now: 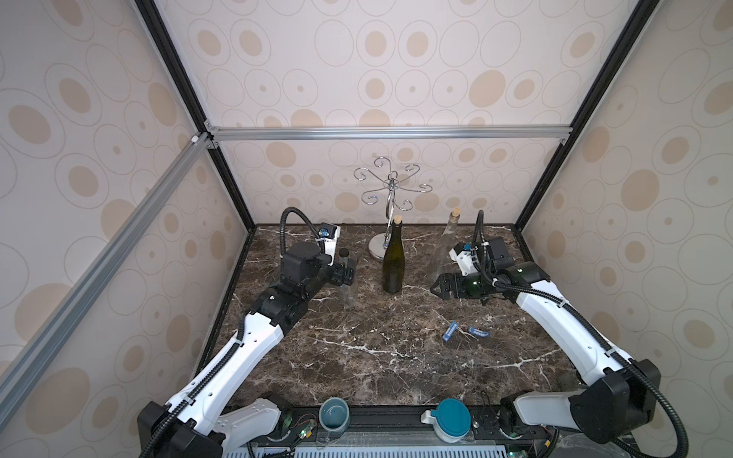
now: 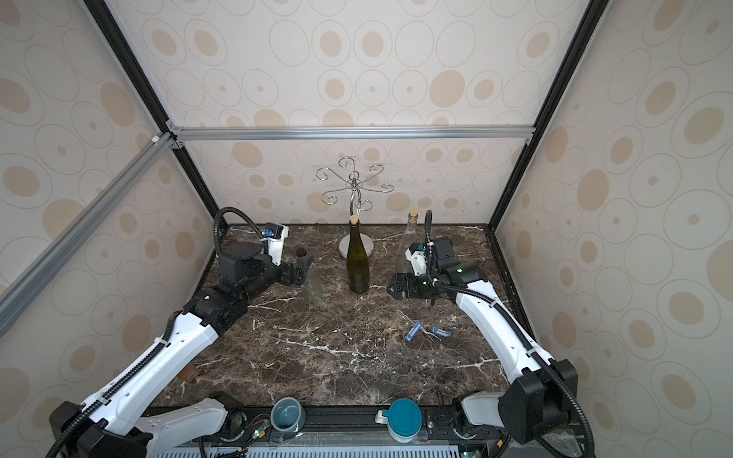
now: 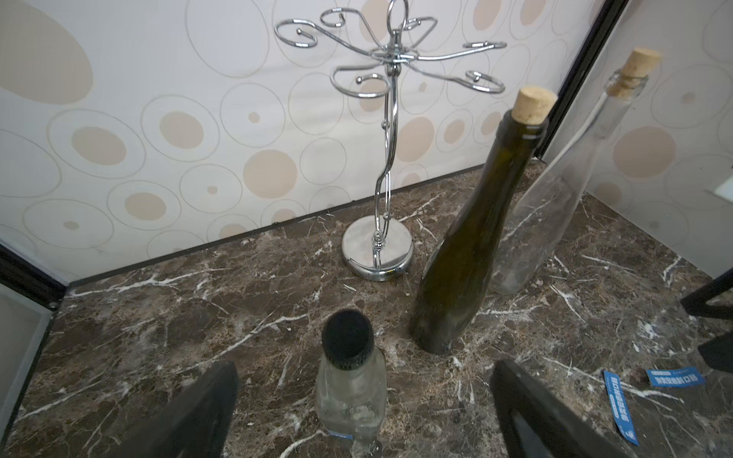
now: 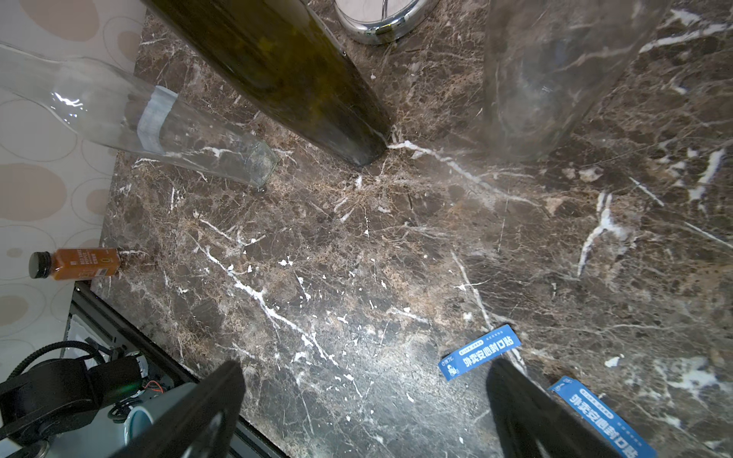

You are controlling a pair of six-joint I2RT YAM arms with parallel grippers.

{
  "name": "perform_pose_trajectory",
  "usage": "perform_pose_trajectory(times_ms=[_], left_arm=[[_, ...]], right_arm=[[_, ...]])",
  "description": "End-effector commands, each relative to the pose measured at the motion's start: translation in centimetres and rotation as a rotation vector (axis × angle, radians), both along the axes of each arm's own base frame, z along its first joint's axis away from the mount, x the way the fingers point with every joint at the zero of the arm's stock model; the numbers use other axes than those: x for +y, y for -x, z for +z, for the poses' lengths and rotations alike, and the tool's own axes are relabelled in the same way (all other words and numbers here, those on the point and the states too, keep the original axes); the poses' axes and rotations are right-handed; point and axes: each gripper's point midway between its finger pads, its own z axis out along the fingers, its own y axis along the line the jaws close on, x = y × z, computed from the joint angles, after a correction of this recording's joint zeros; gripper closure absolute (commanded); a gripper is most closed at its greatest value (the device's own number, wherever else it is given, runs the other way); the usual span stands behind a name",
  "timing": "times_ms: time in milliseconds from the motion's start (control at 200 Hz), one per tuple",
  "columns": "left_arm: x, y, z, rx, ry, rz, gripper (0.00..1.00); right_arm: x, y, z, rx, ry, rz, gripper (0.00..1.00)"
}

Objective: Remove the label from the bottle
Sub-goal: Pick up the bottle from the center of the board.

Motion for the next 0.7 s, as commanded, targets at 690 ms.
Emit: perform_pose_trajectory(times_ms=[690], left_arm=[[-0.7,-2.0,-2.3,-0.001,-0.009,0.011,0.1]], right_arm=[[-0.3,0.0,-1.1,0.009,0.028,0.0,0.02]])
